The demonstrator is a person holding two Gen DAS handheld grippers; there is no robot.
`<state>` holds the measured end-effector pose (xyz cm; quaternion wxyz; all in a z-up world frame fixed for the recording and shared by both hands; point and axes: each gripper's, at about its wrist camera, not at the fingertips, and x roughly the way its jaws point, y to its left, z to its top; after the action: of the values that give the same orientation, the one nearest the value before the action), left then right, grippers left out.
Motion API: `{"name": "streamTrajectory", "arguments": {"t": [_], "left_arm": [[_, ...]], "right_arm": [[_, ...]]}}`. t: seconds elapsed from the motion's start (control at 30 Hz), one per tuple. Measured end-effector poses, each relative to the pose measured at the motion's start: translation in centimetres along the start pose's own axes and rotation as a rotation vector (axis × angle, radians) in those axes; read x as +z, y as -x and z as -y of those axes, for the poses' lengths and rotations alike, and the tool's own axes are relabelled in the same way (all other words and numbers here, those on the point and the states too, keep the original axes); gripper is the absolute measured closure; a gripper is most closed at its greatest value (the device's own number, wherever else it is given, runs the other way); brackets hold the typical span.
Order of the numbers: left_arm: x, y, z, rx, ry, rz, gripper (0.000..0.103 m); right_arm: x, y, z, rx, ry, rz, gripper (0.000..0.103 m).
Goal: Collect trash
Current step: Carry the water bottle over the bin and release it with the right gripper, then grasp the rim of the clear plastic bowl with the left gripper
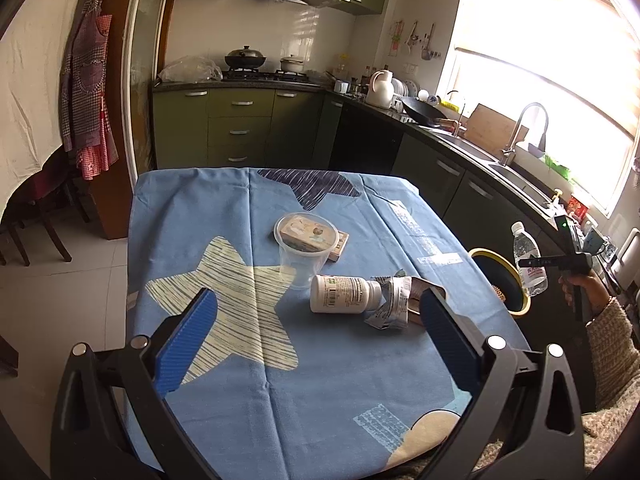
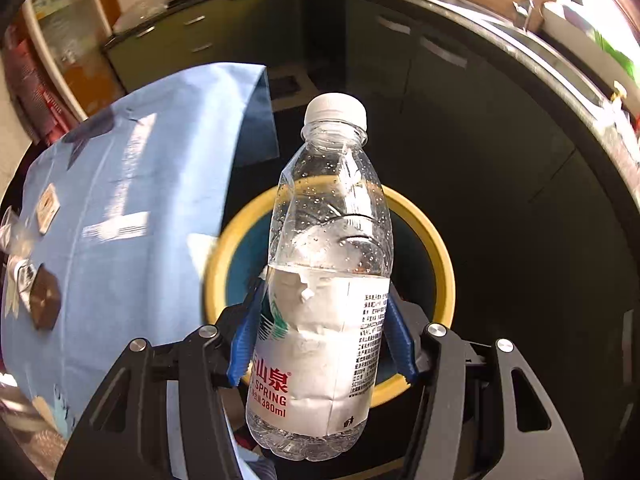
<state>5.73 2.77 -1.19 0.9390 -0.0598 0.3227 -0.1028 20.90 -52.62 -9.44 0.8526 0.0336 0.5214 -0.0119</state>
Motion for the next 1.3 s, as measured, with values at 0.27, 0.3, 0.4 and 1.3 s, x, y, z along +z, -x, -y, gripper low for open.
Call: {"name": "streamTrajectory", "arguments": {"t": [0.27, 0.3, 0.4, 1.3], "left_arm": [[0.0, 0.0, -0.5, 0.031, 0.009, -0.01, 0.006], [0.1, -0.1, -0.6, 0.031, 0.012, -0.011, 0.006], [0.1, -0.5, -0.8, 0.028, 0.02, -0.02, 0.006], [7.0, -13.3, -2.5, 0.033, 0.002, -0.208, 0.007]], "right_arm": [[-0.4, -4.4, 1.5, -0.026, -0.042, -0.034, 0.047], [-0.4, -4.8, 1.6, -0.022, -0.047, -0.04, 0.047], [-0.6, -5.9, 1.5, -0.018, -0.055, -0.06, 0.046], [-6.7, 8.7, -4.3, 0.061, 0.008, 0.179, 0.042]]}}
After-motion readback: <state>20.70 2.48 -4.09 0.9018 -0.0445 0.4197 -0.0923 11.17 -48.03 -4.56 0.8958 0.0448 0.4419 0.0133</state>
